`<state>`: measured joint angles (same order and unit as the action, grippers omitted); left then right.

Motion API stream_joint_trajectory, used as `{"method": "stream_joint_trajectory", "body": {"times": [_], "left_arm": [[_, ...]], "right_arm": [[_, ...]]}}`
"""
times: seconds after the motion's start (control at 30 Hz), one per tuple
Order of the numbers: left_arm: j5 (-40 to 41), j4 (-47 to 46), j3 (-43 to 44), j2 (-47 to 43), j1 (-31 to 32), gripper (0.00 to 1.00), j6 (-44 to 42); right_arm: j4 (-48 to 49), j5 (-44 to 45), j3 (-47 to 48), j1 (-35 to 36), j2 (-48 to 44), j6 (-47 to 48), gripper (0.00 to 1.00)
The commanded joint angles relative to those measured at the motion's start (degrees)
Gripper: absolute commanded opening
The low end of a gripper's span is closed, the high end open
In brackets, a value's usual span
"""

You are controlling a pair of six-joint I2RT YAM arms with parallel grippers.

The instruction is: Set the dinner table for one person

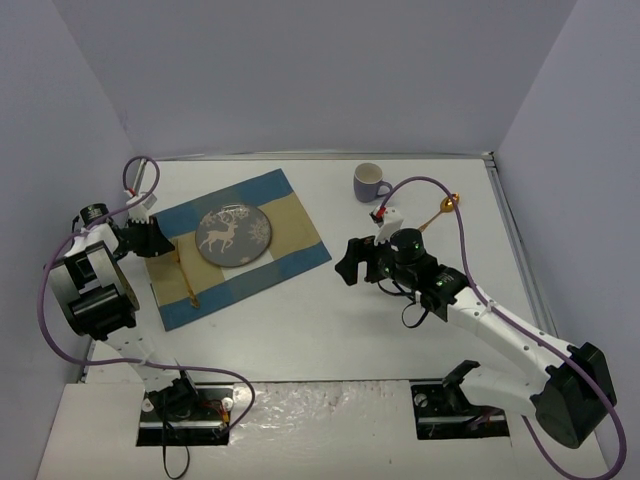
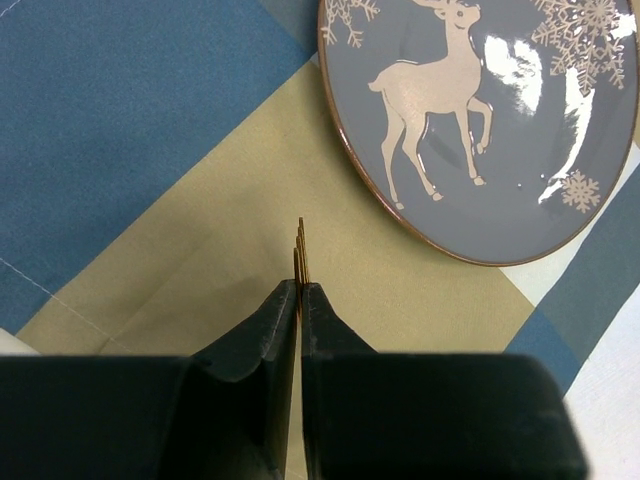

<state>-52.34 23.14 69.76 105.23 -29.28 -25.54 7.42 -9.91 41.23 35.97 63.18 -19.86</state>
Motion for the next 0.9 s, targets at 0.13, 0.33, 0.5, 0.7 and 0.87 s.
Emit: {"method": "stream_joint_trajectory", "body": {"times": [0.13,0.33,0.5,0.7,0.87], "left_arm": [[3.16,-1.71,1.82,-0.66,-0.90,0.15,-2.11],[5.69,-2.31,2.36,-0.03,-1.12,0.19,-0.07],[12.82,-9.27,-0.89,-6.09,-0.60,0.37,12.19],[35.23,-9.99,-5.83,-20.09,5.79,0.68,24.18],[53.31,-2.98,-8.63,-27.10,11.47,0.82,37.13]], "right_arm": [[2.62,-0.40,0.66,-0.65,-0.62,0.15,0.86],[2.60,-0.63,0.42,-0.82,-0.86,0.16,0.86],[2.60,-0.35,0.31,-0.99,-0.95,0.22,0.86],[2.67,0.14,0.08,-1.34,-1.28,0.35,0.86],[2.60,0.24,-0.44,-1.68,-2.41,0.43,0.86]]}}
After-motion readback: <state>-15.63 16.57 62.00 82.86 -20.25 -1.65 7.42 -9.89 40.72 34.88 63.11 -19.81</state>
